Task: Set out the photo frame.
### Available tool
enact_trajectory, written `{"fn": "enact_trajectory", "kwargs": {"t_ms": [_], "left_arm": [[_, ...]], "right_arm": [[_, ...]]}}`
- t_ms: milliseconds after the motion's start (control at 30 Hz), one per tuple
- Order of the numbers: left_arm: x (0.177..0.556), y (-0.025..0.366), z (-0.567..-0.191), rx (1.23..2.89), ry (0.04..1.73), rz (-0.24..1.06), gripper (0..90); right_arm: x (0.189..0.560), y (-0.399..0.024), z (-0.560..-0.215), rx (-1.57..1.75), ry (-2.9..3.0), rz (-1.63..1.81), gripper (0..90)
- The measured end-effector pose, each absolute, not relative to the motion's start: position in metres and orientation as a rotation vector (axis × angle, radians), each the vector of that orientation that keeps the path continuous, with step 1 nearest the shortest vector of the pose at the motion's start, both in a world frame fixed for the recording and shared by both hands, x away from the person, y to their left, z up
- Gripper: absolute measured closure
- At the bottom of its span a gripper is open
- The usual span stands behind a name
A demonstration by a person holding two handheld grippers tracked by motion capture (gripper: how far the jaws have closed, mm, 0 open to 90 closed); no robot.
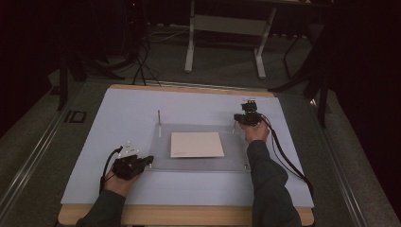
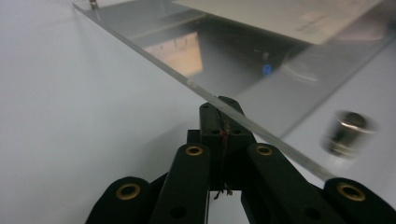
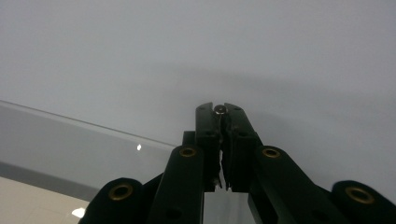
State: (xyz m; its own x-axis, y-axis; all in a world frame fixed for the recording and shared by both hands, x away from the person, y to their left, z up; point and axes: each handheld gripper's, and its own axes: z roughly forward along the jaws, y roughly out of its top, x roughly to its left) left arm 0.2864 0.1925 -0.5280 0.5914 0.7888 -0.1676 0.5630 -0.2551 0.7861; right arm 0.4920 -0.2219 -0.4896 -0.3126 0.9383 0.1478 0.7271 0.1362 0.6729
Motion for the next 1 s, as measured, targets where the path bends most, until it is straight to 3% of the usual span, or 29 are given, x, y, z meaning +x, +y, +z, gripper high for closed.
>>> {"fn": "enact_trajectory", "kwargs": {"t_ms": [267,500,700,1000], "left_arm": [[0.257,0.187,-0.531,1.974,0.996,0.286,90.0],[0.236,0.179,-0.520,1.947,0.876,0.347,90.0],[0.242,0.179,-0.522,1.919,0.934,0.374,89.9],[0.249,0.155,-0.513,1.895,0.823,0.423,89.7]], "right_arm": [[0.491,-0.221,-0.489,1.614,2.111,0.951,86.1],[0.491,-0.221,-0.489,1.619,2.114,0.953,86.1],[0.491,-0.222,-0.489,1.615,2.116,0.955,86.0],[0.495,-0.225,-0.489,1.619,2.131,0.979,85.8]]}}
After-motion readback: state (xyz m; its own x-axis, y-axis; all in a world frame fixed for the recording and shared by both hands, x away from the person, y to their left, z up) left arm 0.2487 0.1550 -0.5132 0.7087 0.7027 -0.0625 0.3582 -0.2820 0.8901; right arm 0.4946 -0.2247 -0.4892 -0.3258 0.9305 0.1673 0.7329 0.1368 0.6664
